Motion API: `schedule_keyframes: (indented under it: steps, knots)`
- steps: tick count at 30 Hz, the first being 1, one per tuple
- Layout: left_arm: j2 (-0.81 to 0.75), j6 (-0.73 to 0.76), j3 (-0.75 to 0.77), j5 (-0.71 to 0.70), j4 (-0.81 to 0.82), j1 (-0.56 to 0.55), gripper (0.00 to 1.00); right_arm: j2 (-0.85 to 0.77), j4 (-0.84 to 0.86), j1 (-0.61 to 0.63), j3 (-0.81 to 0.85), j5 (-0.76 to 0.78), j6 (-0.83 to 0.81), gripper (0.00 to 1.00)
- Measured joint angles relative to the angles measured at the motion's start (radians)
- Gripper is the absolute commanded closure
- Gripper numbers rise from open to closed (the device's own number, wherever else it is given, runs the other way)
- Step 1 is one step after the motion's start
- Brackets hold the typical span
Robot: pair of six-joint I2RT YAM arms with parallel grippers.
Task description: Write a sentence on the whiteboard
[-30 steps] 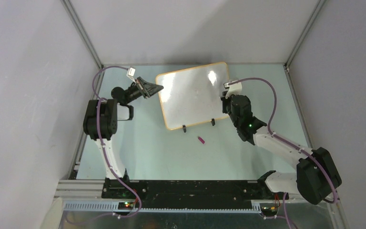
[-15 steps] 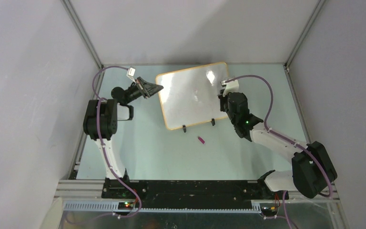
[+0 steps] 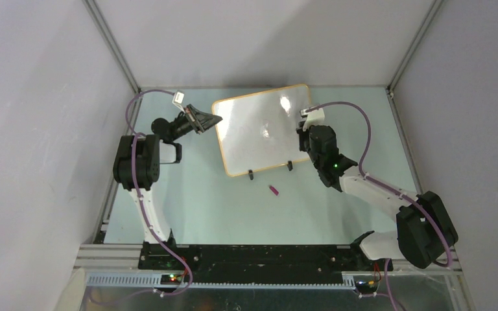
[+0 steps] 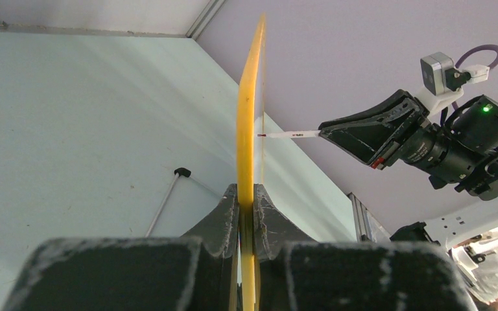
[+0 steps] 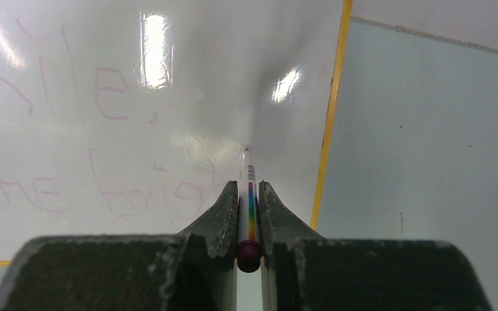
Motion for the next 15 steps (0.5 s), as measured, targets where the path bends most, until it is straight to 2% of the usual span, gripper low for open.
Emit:
schedule_keyframes:
  steps: [15]
  knots:
    - [0.0, 0.0, 0.0, 0.0, 0.0, 0.0, 1.0, -0.035, -0.015, 0.018, -0.061, 0.026, 0.008, 1.0]
